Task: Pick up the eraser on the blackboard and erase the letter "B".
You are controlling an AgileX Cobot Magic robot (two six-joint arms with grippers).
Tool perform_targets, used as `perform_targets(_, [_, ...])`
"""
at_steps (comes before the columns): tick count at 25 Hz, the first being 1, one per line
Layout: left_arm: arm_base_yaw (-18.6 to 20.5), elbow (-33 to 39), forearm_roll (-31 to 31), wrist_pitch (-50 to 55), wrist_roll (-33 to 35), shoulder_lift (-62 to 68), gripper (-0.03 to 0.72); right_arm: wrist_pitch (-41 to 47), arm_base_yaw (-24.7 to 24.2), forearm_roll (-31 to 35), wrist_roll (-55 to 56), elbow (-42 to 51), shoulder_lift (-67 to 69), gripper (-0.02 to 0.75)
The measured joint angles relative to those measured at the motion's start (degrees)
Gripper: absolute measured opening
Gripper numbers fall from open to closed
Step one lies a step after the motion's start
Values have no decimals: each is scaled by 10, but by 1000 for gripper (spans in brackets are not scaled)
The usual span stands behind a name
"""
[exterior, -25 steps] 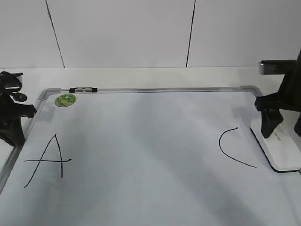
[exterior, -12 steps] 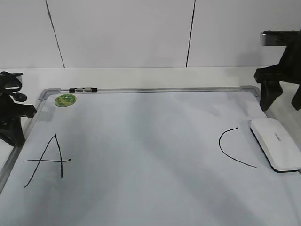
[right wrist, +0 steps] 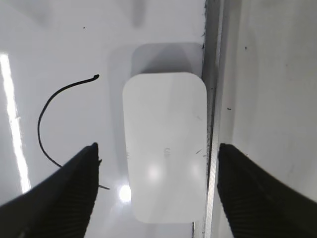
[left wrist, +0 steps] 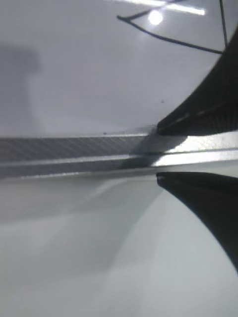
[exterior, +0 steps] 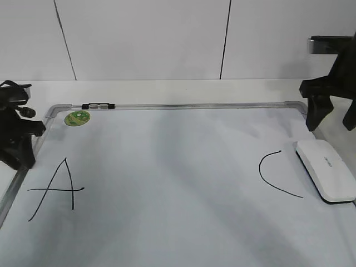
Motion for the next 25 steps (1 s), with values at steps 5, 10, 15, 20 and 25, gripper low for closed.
perform_targets(5, [0,-52,-3,27,1,1,261,0,0,5,0,0,0,590])
perform_targets(10, [0,-107,-2,94,2,1,266,0,0,8,0,0,-19,590])
perform_targets(15, [0,-134,-2,121,2,1,266,2,0,17,0,0,-60,590])
perform_targets(20, [0,-134,4,129,2,-11,261,3,0,40,0,0,-109,590])
perform_targets(25, [0,-124,15,130,2,-79,253,5,0,62,1,9,-178,589])
